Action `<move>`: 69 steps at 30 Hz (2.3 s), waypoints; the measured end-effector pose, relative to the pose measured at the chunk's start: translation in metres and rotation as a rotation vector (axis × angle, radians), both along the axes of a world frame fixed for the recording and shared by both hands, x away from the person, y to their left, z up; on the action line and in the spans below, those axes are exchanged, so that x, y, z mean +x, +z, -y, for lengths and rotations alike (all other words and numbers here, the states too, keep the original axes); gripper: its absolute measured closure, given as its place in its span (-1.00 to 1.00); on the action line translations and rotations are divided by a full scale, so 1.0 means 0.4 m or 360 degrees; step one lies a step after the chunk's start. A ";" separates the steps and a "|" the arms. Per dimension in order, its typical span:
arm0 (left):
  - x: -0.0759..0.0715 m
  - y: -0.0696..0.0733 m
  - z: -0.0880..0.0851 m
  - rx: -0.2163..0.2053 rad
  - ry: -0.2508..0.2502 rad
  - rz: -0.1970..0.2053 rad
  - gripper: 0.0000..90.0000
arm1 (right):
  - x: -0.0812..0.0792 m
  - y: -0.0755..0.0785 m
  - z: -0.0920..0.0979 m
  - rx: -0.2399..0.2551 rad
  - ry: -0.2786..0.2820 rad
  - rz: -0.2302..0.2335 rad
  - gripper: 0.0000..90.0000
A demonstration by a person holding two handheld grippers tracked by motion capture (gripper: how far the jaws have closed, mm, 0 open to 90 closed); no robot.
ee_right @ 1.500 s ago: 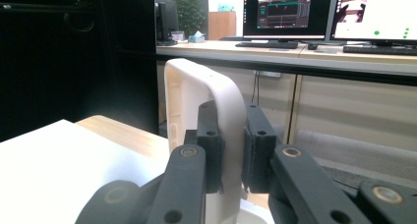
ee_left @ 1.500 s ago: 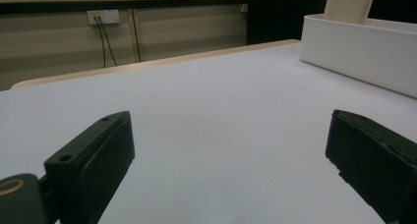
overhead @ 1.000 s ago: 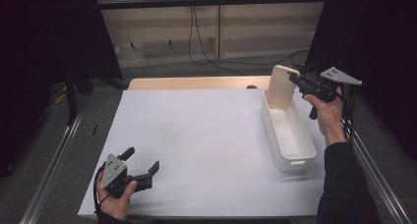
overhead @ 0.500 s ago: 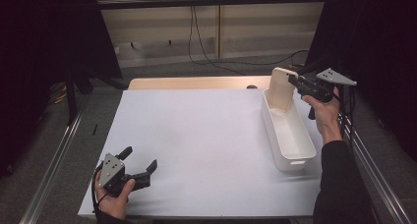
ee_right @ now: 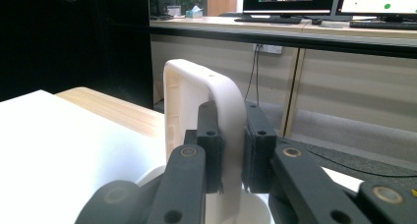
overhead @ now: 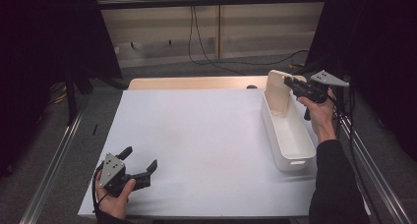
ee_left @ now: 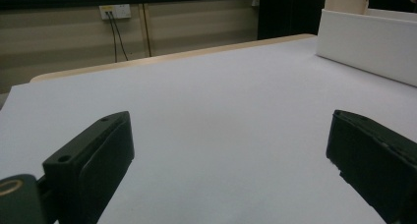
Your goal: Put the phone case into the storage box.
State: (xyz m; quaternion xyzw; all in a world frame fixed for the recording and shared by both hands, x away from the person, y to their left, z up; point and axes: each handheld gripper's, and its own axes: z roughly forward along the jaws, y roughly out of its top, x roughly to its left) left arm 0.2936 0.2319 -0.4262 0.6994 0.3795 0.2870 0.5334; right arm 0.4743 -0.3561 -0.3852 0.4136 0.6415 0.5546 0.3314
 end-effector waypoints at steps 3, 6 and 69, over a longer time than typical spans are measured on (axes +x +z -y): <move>-0.001 0.000 0.002 0.0009 0.0001 0.0000 -0.92 | 0.004 -0.009 -0.003 -0.0007 0.0005 -0.0017 0.79; -0.001 0.001 0.003 0.0014 0.0000 0.0006 -0.92 | 0.009 -0.015 -0.004 -0.0010 0.0008 -0.0022 0.79; 0.003 0.002 0.013 0.0023 -0.0030 0.0020 -0.92 | 0.032 -0.023 0.012 -0.0054 -0.0279 -0.0139 0.25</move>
